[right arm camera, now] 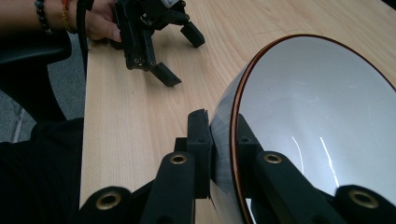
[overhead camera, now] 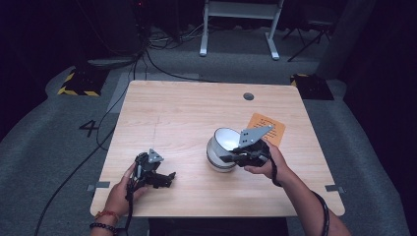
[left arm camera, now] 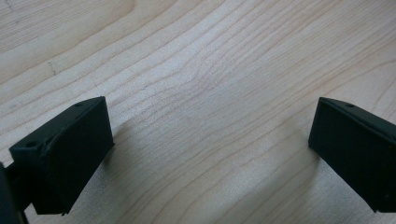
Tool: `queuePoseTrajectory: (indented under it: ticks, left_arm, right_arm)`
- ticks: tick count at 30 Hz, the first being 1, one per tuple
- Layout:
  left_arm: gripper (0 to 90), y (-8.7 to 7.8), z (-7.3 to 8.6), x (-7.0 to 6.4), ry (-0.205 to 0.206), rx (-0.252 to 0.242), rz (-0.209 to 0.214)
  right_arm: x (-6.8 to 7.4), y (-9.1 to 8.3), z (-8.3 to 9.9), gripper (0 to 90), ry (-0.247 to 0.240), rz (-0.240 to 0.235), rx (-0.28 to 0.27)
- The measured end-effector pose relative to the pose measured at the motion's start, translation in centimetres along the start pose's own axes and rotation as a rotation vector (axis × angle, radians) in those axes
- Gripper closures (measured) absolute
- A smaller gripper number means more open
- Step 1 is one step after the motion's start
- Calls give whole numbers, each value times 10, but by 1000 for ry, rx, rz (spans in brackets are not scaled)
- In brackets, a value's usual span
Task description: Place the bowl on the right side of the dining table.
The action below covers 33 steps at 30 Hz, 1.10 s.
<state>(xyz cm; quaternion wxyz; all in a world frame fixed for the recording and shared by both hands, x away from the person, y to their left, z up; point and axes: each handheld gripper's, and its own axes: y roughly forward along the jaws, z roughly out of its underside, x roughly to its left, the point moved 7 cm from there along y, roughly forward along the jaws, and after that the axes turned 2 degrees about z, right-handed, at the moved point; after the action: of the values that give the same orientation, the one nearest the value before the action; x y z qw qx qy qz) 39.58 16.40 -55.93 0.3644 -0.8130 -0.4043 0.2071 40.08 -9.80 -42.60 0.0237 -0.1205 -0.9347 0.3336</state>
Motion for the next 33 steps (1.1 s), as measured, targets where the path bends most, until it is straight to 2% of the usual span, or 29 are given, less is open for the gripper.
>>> queuePoseTrajectory:
  ticks: [23, 33]
  left_arm:
    - [0, 0, 0, 0, 3, 1, 2]
    - [0, 0, 0, 0, 2, 0, 0]
  right_arm:
    - [-10, -23, -3, 823, -4, 57, -30]
    - [-19, -32, 0, 823, 6, 106, -36]
